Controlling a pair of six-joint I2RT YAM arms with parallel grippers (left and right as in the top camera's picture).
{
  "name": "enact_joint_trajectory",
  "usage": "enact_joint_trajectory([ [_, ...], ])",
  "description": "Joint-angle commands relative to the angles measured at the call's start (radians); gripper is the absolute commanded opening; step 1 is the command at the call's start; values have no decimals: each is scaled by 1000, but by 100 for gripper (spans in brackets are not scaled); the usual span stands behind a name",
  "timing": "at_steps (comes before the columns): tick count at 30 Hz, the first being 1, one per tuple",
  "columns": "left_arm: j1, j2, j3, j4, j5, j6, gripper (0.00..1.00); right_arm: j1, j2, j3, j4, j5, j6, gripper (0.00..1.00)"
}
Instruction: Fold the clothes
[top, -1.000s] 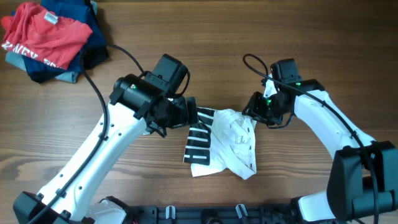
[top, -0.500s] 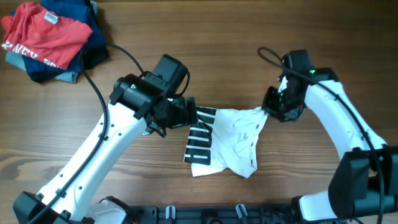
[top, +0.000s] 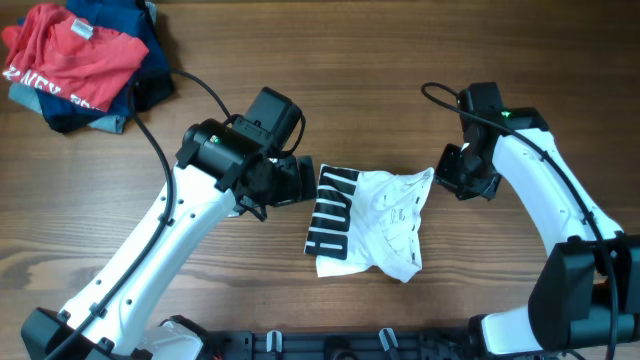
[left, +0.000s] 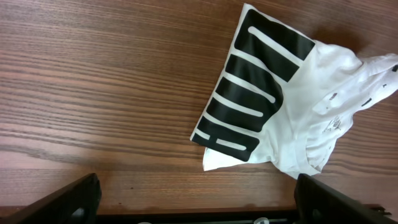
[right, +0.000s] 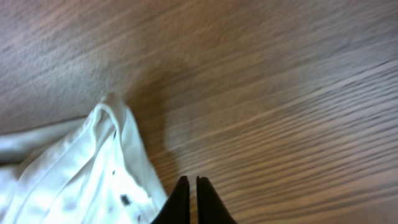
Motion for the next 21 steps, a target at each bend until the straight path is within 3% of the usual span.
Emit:
enact_joint_trajectory([
  [1,6,6,0,-3,-33,-10,100,-4,-23,70,11,-288,-143,4],
  [4,6,6,0,-2,-43,-14,100,6,-42,74,77,-676,-298,6],
  [8,6,6,0,0,-44,-13,100,92,-21,-5,95,-603,-295,27],
  [13,6,6,0,0,-44,-13,100,198,-10,-130,202,-603,-224,32],
  [21,6,6,0,-10,-44,-13,100,208,-10,-201,249,-505,-190,38],
])
